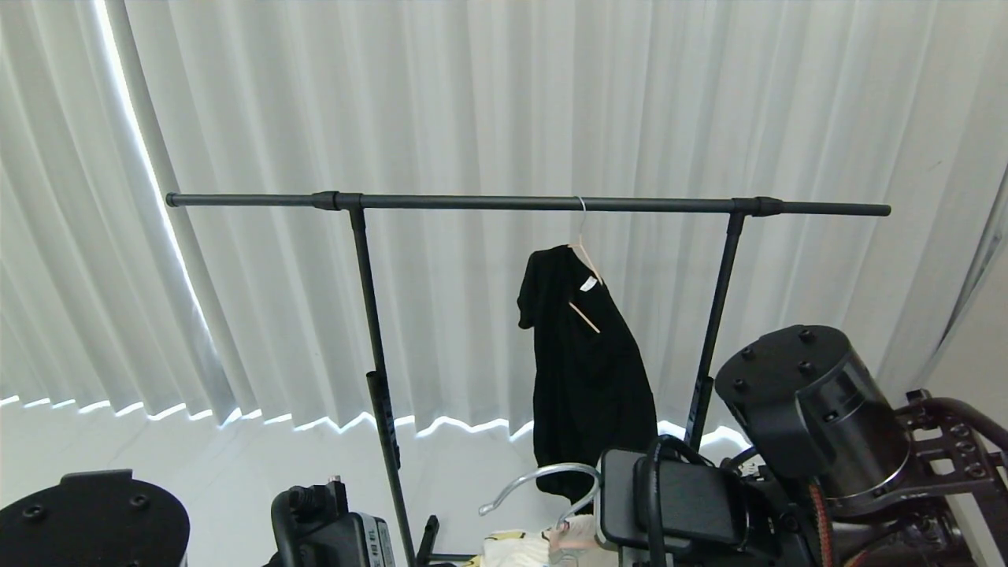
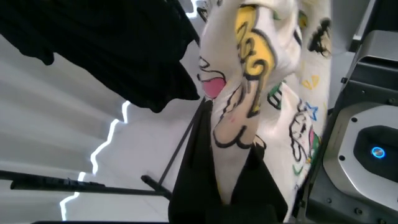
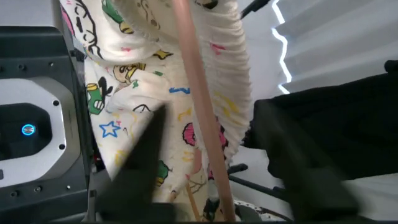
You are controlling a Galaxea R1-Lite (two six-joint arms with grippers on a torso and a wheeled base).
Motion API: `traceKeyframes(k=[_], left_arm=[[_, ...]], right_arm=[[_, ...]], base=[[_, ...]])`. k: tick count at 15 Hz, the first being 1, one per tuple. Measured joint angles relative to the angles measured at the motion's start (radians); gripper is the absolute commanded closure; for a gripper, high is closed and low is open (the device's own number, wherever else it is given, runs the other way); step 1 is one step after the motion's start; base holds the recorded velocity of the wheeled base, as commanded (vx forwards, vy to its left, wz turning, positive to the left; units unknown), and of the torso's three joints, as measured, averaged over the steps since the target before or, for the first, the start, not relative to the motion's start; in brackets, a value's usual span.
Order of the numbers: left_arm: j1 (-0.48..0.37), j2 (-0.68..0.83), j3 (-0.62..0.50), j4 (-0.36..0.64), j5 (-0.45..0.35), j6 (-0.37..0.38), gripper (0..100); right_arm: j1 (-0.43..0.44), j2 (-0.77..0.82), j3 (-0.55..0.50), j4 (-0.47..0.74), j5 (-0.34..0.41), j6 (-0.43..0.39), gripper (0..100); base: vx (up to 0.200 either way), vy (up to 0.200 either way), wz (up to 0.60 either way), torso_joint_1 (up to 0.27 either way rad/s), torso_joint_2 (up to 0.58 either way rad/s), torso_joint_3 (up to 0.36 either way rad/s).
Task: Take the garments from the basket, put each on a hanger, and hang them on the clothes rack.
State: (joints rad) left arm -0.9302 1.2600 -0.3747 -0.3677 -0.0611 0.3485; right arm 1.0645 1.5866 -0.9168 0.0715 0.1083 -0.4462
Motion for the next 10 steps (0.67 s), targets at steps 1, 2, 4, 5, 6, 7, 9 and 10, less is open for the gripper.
traceKeyframes(k=[1, 2, 4, 5, 6, 7, 9, 10], left_arm=[[0.001, -0.002, 0.0, 0.0, 0.0, 0.0, 100], [0.003, -0.003, 0.001, -0.003, 0.003, -0.001, 100], [0.0, -0.006, 0.005, -0.003, 0.01, -0.001, 100], [0.001, -0.006, 0.006, -0.002, 0.02, 0.0, 100], [0.001, -0.006, 0.006, -0.001, 0.029, -0.001, 100], [0.001, -0.007, 0.007, -0.001, 0.031, -0.001, 0], [0.001, -0.007, 0.008, -0.001, 0.032, -0.001, 0], [0.004, -0.007, 0.008, -0.007, 0.034, -0.002, 0]], right_arm=[[0.0, 0.001, -0.002, 0.0, -0.011, 0.0, 100], [0.002, 0.003, -0.004, 0.005, -0.019, -0.005, 100], [-0.002, 0.004, -0.011, -0.012, -0.031, -0.001, 100], [-0.002, 0.004, -0.011, -0.027, -0.032, -0.001, 100], [-0.003, 0.005, -0.011, -0.047, -0.033, -0.003, 100], [-0.003, 0.006, -0.011, -0.066, -0.033, -0.004, 100], [-0.003, 0.006, -0.013, -0.113, -0.033, -0.004, 100], [-0.002, 0.005, -0.011, -0.129, -0.033, -0.004, 100]], base=[[0.0, 0.0, 0.0, 0.0, 0.0, 0.0], [0.0, 0.0, 0.0, 0.0, 0.0, 0.0], [0.0, 0.0, 0.0, 0.0, 0.0, 0.0], [0.0, 0.0, 0.0, 0.0, 0.0, 0.0], [0.0, 0.0, 0.0, 0.0, 0.0, 0.0], [0.0, 0.0, 0.0, 0.0, 0.0, 0.0], [0.0, 0.0, 0.0, 0.0, 0.0, 0.0], [0.0, 0.0, 0.0, 0.0, 0.0, 0.0]])
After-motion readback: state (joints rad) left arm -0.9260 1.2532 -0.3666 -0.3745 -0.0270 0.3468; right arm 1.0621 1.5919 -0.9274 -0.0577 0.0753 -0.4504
